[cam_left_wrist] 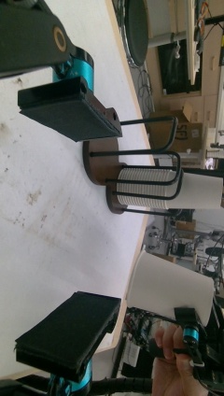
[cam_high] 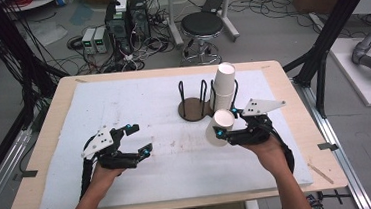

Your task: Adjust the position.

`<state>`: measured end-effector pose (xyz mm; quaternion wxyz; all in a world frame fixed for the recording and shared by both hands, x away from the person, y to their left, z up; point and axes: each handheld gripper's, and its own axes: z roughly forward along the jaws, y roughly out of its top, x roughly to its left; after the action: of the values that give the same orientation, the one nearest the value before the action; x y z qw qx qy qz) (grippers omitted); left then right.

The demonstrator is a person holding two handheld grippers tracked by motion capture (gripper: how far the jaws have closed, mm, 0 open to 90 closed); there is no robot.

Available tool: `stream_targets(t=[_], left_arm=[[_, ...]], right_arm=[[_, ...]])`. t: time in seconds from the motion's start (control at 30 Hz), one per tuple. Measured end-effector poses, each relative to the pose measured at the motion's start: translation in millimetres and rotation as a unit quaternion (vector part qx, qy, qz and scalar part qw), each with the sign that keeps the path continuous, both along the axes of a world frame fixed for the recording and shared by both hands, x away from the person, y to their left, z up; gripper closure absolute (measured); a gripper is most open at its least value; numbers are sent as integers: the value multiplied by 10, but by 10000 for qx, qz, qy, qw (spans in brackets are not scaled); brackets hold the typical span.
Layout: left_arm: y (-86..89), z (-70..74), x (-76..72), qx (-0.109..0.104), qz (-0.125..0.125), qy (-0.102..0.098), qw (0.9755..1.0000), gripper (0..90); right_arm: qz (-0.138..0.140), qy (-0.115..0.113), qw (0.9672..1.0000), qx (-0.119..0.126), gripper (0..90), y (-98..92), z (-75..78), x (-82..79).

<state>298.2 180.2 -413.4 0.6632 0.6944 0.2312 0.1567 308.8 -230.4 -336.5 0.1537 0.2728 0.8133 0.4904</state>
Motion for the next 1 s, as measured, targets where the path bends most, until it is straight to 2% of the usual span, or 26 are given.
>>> stream_targets(t=[0.03, 0.2, 0.23, 0.27, 0.4, 0.5, 0.57, 0.67, 0.73, 0.77, 0.8, 0.87, 1.0], left_arm=[[-32, 14, -1, -157, -60, 22, 9999, 159], [-127, 27, 7, -183, -179, -36, 9997, 158], [-155, 18, 15, -219, -242, -31, 9995, 158], [-211, 7, 30, -212, -444, 8, 9988, 159], [-344, 14, 36, -7, -693, -25, 9976, 159], [-424, 28, 50, -8, -788, 81, 9969, 158], [-526, 40, 75, 72, -857, 71, 9963, 147], [-605, 36, 92, 67, -936, 65, 9956, 146], [-732, 37, 105, 171, -1100, 15, 9938, 146], [-732, 37, 105, 171, -1100, 15, 9938, 146], [-811, 49, 110, 240, -1209, -35, 9924, 146], [-880, 55, 120, 267, -1308, -64, 9910, 147], [-969, 57, 142, 292, -1366, -90, 9902, 146]], right_arm=[[50, 28, 10000, 8, 328, 21, -11, -2], [136, 61, 9999, -11, 328, 75, -39, 2], [136, 61, 9999, -11, 328, 75, -39, 2], [171, 72, 9998, -5, 328, 91, -41, 1], [218, 130, 9997, 25, 328, 122, -39, -2], [267, 130, 9996, 40, 328, 138, -42, -1], [310, 167, 9994, 69, 327, 162, -45, -11], [351, 149, 9992, 80, 327, 177, -45, -13], [399, 194, 9990, 108, 327, 201, -41, -23], [426, 203, 9988, 118, 327, 208, -41, -24], [447, 206, 9987, 118, 327, 218, -42, -25], [492, 220, 9985, 123, 327, 238, -45, -26], [562, 244, 9980, 123, 327, 269, -51, -33]])
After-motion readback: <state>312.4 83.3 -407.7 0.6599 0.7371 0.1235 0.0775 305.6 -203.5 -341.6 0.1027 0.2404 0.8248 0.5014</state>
